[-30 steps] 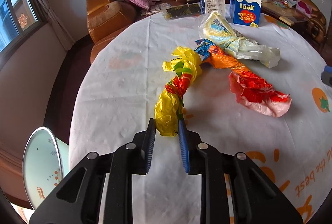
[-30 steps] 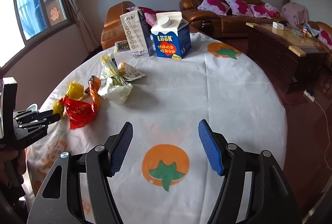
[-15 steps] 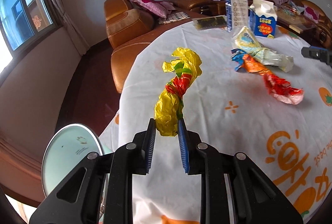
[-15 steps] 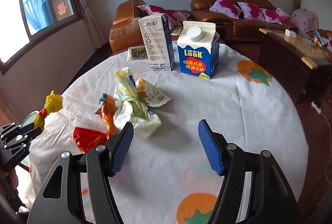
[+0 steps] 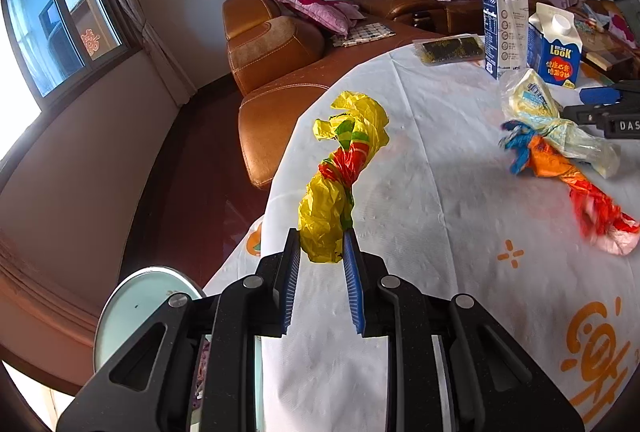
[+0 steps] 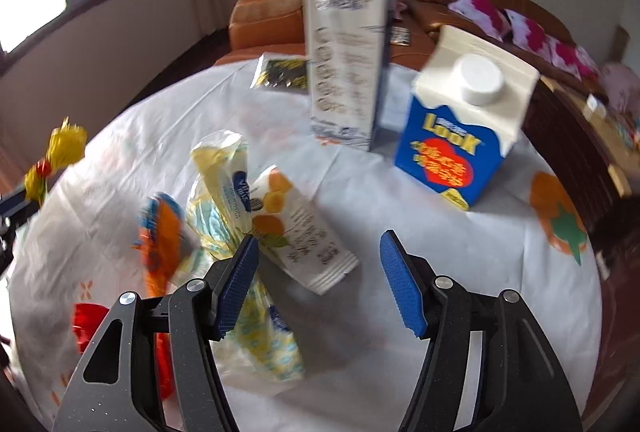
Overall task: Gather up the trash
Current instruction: 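Grasp the yellow candy wrapper with the left gripper while the right approaches the white snack packet, then grasp the white and orange snack packet with the right gripper, then carry the yellow wrapper and white snack packet over the bin with both grippers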
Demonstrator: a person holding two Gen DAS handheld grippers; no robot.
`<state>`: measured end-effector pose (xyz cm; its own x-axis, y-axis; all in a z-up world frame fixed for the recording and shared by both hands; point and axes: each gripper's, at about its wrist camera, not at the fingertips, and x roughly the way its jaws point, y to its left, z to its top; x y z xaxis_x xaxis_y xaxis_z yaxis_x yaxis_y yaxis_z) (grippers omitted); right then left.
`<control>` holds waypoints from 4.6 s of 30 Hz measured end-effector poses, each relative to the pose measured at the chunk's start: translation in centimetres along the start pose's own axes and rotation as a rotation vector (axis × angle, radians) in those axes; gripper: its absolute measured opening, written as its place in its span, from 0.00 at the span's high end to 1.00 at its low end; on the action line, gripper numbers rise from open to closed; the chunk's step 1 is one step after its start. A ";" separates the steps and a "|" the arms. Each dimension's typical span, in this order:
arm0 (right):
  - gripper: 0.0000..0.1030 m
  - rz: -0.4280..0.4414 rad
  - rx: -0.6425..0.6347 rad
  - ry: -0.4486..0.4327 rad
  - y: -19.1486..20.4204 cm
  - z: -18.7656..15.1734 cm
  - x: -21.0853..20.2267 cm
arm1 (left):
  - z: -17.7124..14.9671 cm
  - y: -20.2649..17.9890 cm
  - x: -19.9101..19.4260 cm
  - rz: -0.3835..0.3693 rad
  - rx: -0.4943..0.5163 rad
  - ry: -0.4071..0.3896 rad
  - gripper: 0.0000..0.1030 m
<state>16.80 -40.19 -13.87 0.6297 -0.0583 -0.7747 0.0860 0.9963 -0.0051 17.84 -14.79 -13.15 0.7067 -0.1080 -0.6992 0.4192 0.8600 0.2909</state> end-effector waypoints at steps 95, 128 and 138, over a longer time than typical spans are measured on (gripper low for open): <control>0.66 0.341 -0.499 -0.130 32.1 0.3 -5.0 | -15.5 18.3 -9.6 0.321 -0.091 0.118 0.79; 0.66 0.320 -0.640 -0.146 36.8 -1.0 -4.5 | -15.9 18.6 -9.1 0.350 -0.078 0.136 0.79; 0.66 0.323 -0.638 -0.145 37.0 -1.0 -4.5 | -15.9 18.5 -9.2 0.344 -0.077 0.132 0.78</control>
<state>16.34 -2.99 -11.23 0.6477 0.2810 -0.7082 -0.5600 0.8058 -0.1924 10.00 10.00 -11.67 0.7174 0.2546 -0.6485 0.1224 0.8703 0.4770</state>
